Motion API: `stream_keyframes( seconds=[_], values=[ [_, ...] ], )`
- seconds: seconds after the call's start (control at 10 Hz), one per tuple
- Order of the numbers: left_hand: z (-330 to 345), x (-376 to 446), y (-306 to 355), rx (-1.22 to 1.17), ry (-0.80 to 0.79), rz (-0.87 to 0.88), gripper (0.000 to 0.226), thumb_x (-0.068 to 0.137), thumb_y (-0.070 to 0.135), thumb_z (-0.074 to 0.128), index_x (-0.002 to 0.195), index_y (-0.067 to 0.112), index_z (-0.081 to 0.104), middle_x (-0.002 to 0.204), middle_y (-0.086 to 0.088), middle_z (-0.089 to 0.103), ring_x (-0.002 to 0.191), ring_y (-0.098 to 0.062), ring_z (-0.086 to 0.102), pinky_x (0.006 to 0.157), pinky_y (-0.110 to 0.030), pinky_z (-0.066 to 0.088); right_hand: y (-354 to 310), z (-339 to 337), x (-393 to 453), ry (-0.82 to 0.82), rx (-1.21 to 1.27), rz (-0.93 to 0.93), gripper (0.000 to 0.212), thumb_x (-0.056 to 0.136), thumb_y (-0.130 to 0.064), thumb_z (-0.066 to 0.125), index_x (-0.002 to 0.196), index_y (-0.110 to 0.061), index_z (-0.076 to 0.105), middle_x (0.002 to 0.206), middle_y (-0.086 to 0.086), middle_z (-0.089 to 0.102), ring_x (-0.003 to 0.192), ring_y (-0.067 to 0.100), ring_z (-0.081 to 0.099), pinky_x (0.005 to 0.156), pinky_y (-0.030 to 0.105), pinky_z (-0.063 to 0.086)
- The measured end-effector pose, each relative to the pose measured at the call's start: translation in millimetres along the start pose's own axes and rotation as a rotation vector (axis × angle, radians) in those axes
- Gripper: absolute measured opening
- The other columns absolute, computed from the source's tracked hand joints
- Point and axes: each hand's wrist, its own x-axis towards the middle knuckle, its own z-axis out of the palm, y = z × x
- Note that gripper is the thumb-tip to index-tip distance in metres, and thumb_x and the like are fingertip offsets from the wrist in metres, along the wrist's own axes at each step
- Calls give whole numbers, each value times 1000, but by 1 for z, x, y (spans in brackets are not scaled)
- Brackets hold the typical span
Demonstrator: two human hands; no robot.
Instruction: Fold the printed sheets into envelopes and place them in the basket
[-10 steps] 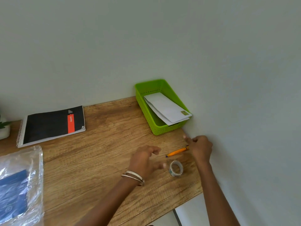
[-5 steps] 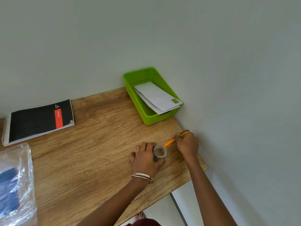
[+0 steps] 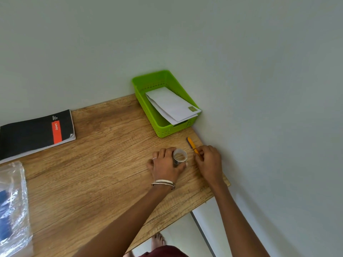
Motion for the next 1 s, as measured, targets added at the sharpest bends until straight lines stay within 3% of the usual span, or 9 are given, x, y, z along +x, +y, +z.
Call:
stream_keyframes(
  seconds=[0.2, 0.7, 0.9, 1.0],
  values=[
    [19, 11, 8, -23, 16, 21, 62, 63, 54, 72, 118, 31, 54, 117, 5, 53, 112, -23, 37, 93, -44, 31, 7, 7, -9, 158, 139, 6, 11, 82, -11, 68, 91, -7, 68, 84, 8, 64, 81, 27, 57, 72, 41, 49],
    [21, 12, 7, -41, 7, 44, 67, 61, 55, 74, 119, 29, 53, 117, 4, 51, 110, -22, 38, 94, -43, 31, 12, 8, -13, 164, 270, 25, 13, 86, -13, 66, 97, -7, 67, 90, 6, 62, 83, 21, 56, 70, 27, 44],
    [8, 5, 3, -4, -62, 84, 74, 63, 57, 71, 128, 33, 45, 125, 8, 46, 119, -18, 34, 96, -38, 22, 10, 4, -10, 142, 319, 37, 13, 86, -19, 68, 94, -9, 69, 88, 5, 62, 80, 20, 58, 69, 32, 50],
    [-3, 4, -2, -53, -76, 107, 72, 67, 53, 71, 130, 33, 43, 128, 7, 44, 122, -16, 36, 96, -37, 23, 3, -1, -10, 211, 327, 63, 13, 88, -20, 66, 93, -9, 69, 87, 6, 63, 82, 22, 58, 71, 35, 50]
  ],
)
